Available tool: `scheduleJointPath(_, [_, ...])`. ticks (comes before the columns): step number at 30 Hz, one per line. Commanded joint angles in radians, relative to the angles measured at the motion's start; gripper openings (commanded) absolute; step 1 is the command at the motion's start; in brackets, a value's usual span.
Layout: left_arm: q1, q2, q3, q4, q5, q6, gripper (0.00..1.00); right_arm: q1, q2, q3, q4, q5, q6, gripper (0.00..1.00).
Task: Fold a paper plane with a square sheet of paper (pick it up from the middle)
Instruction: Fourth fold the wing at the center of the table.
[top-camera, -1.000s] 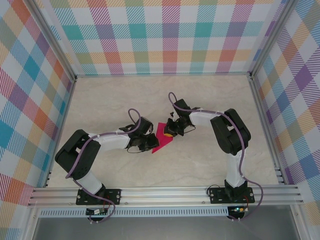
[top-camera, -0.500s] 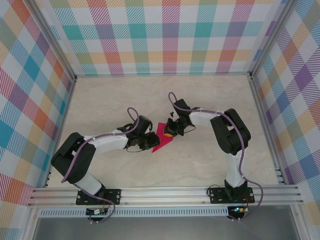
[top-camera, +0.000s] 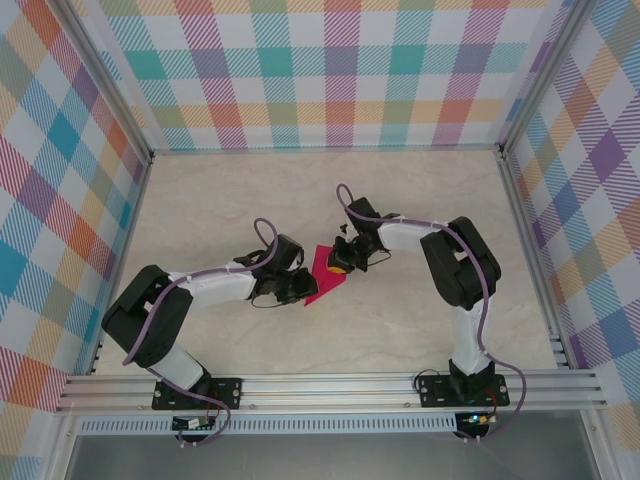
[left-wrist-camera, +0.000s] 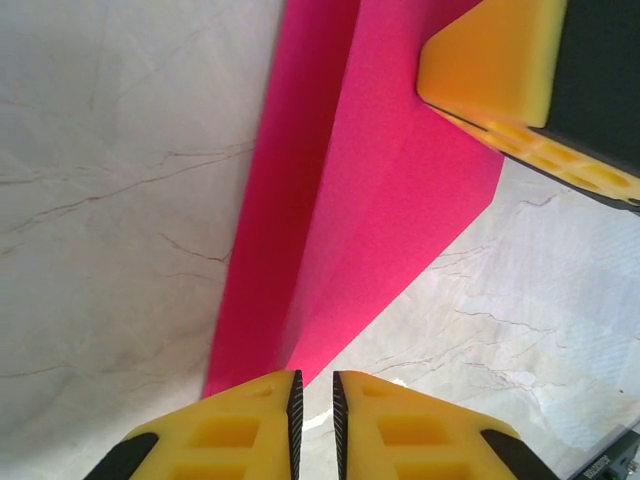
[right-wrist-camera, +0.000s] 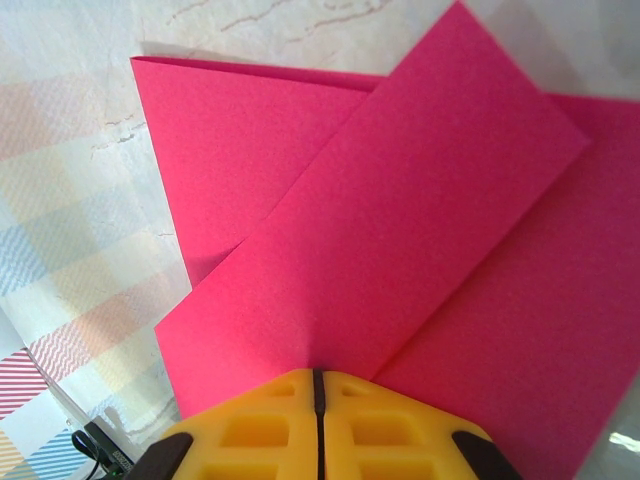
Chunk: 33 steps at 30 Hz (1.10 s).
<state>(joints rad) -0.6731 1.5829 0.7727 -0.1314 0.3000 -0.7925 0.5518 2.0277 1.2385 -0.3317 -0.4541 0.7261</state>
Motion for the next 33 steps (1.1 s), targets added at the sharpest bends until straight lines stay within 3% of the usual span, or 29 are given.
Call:
scheduleJointPath(1, [-0.007,0.023,-0.012,-0.040,-0.029,0.013,0.17,-0.001,0.086,-0.025,-0.082,0.152,0.015,0.07])
scheduleJointPath(14, [-0.009,0.045,0.016,-0.082,-0.049,0.036,0.17,0.000,0.094,-0.022,-0.086,0.151,0.017,0.07])
scheduleJointPath(26, [-0.025,-0.014,0.007,0.008,0.032,0.004,0.20,-0.001,0.095,-0.025,-0.084,0.150,0.018,0.07])
scheduleJointPath(33, [-0.031,0.017,0.008,-0.041,-0.026,0.014,0.20,-0.002,0.098,-0.025,-0.084,0.150,0.019,0.06])
